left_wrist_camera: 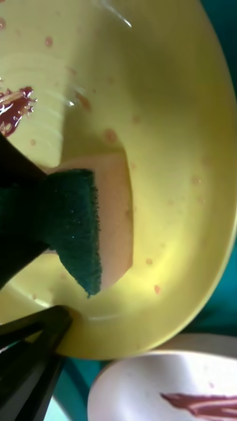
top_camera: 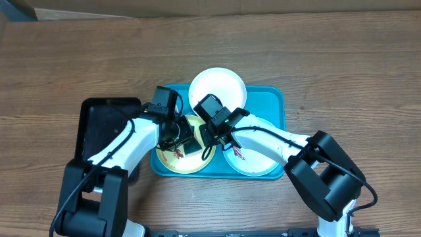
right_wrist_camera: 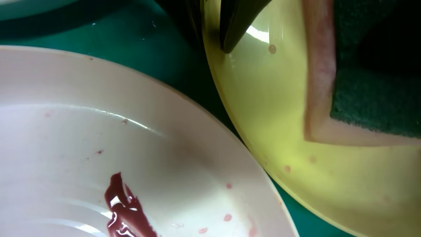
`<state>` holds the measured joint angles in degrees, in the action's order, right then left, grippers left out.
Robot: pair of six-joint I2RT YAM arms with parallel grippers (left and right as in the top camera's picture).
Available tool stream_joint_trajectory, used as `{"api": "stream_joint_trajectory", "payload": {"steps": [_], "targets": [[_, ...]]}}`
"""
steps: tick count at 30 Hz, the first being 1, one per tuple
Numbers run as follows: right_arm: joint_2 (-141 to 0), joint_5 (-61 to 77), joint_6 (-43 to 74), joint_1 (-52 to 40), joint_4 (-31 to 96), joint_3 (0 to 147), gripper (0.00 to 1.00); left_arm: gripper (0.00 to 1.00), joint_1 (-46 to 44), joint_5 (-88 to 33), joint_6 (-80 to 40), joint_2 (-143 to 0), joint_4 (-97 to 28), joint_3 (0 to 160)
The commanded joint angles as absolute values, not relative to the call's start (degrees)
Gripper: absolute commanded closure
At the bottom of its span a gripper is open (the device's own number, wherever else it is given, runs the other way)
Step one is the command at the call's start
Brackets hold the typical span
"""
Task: Clean dirty plates on tray and stack at the side
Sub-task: 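Scrub the yellow plate with the sponge while the right gripper holds it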
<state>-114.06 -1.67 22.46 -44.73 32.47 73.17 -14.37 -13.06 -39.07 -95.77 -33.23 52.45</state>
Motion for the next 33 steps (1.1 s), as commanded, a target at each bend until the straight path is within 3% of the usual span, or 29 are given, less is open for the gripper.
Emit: {"api": "stream_joint_trajectory", "payload": {"steps": [1, 5, 22, 29, 33], "targets": [[-115.13, -2.48, 22.76, -44.77, 32.64, 72.71, 0.89, 0.85, -15.2, -7.88, -39.44, -96.27, -34.0, 50.98], [-115.13, -2.48, 22.76, -44.77, 32.62, 72.71, 0.89, 0.96, -15.57, -5.56, -39.42, -96.27, -34.26, 49.89], [-115.13, -2.48, 22.76, -44.77, 32.77, 72.71, 0.89, 0.96, -15.38, 13.98, -39.42, -96.25, -41.19, 46.94], [-115.13, -2.5, 22.76, -44.77, 32.8, 72.71, 0.89, 0.96, -15.38, 16.03, -39.38, -96.2, -49.6, 56.21], [-115.13, -2.48, 22.76, -44.77, 32.8, 72.71, 0.89, 0.96, -15.4, 9.58, -35.75, -96.2, -52.27, 62.06]]}}
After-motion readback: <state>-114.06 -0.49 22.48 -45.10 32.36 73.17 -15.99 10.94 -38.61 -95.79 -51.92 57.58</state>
